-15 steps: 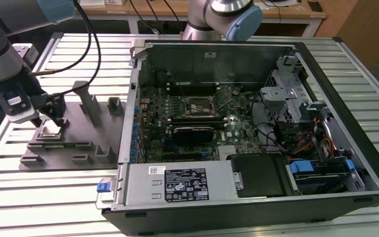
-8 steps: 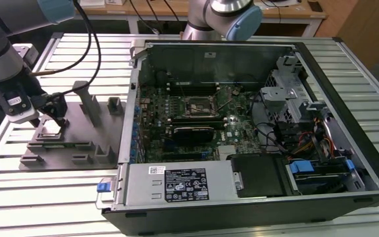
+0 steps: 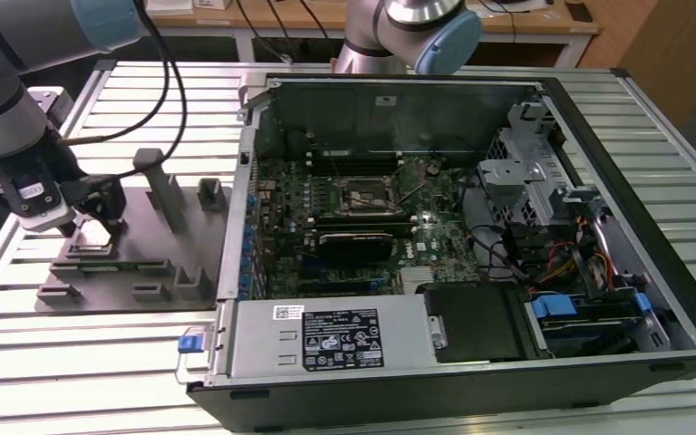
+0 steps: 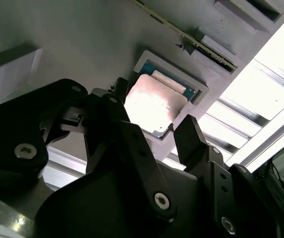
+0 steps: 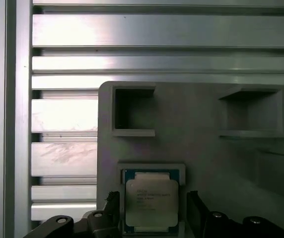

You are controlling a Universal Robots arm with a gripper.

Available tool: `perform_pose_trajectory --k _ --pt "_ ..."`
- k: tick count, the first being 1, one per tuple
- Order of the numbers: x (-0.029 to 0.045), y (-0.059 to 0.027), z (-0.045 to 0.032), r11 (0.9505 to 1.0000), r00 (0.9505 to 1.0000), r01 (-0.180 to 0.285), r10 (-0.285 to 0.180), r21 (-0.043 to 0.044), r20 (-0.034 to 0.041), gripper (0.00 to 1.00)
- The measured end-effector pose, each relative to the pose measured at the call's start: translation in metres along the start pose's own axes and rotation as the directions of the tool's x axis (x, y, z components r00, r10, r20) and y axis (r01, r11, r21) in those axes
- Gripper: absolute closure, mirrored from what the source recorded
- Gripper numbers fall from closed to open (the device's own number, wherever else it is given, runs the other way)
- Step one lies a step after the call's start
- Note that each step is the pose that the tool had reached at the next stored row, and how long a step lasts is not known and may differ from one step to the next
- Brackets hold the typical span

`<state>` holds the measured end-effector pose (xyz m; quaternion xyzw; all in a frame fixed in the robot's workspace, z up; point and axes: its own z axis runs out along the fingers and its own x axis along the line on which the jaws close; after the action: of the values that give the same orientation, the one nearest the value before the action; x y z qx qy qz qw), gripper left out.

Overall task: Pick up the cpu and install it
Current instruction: 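Pick up the cpu and move it towards the insertion slot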

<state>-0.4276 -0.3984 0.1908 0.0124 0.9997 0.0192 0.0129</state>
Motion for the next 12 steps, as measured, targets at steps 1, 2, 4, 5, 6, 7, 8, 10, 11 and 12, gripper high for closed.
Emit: perform_pose_trajectory --k 1,2,4,5,6,7,8,10,11,12 --pt "0.0 0.0 0.0012 1.0 1.0 0.0 0.0 0.0 0.0 0.35" --pt "0.0001 -0.0001 0.0023 1.0 1.0 0.0 0.0 0.0 -0.0001 0.35" --pt "0.0001 -0.0002 0.0042 1.0 1.0 0.001 -0.001 0.0 -0.0001 0.35" --pt "0.0002 -0.0002 0.0049 1.0 1.0 0.001 -0.001 0.0 -0.0001 0.35" --pt "0.0002 -0.0002 0.0055 1.0 1.0 0.001 -0.001 0.0 -0.0001 0.35" --pt "0.0002 -0.0002 0.0062 1.0 1.0 0.001 -0.001 0.0 -0.0001 0.35" --pt "0.0002 -0.0003 0.007 1.0 1.0 0.001 -0.001 0.0 -0.0001 0.35" --pt "0.0003 -0.0003 0.0082 1.0 1.0 0.001 -0.001 0.0001 -0.0002 0.35" --pt "0.0003 -0.0003 0.0082 1.0 1.0 0.001 -0.001 0.0001 -0.0003 0.35" --pt "0.0003 -0.0003 0.0082 1.0 1.0 0.001 -0.001 0.0002 -0.0004 0.35"
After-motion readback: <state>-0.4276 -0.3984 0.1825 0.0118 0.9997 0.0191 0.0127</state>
